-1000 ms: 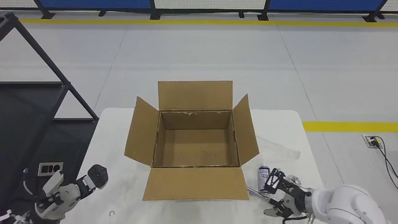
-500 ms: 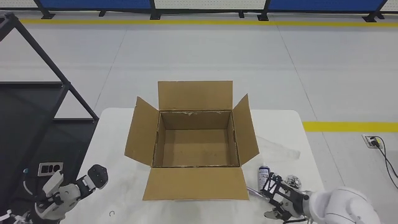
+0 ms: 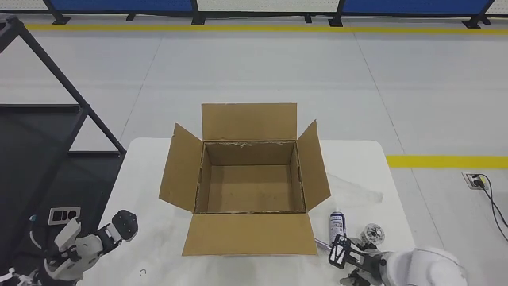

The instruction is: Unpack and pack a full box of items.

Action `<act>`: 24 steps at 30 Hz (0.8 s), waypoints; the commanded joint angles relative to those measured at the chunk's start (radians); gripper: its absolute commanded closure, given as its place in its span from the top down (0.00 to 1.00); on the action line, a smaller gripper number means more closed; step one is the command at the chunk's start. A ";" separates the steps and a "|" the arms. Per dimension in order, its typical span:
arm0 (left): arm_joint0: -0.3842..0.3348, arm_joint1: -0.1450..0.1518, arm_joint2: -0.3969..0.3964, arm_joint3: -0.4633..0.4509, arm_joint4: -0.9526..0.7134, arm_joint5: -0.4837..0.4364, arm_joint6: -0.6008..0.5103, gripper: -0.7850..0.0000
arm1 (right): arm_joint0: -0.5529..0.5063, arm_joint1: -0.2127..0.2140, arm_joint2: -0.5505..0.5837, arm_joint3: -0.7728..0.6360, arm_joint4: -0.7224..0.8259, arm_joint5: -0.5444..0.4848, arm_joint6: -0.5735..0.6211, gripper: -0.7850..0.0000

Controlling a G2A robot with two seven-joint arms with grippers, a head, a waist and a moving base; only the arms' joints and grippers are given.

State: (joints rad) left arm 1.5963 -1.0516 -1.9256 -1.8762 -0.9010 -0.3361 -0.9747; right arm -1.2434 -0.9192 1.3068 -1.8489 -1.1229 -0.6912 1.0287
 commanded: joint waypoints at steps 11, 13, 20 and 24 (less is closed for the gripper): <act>0.000 0.000 0.000 0.000 0.000 0.000 0.000 1.00 | 0.081 -0.005 -0.055 0.071 0.020 0.024 0.041 0.44; 0.000 0.000 0.000 0.000 0.000 0.000 0.000 1.00 | 0.091 -0.006 -0.062 0.081 0.019 0.028 0.046 0.44; 0.000 0.000 0.000 0.000 0.000 0.000 0.000 1.00 | 0.131 -0.009 -0.092 0.133 0.017 0.036 0.061 0.41; 0.000 0.000 0.000 0.000 0.000 0.000 0.000 1.00 | 0.151 -0.011 -0.117 0.149 0.004 0.041 0.079 0.40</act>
State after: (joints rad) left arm 1.5963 -1.0516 -1.9256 -1.8762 -0.9009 -0.3361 -0.9747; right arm -1.0971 -0.9299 1.1961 -1.7037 -1.1135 -0.6546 1.1025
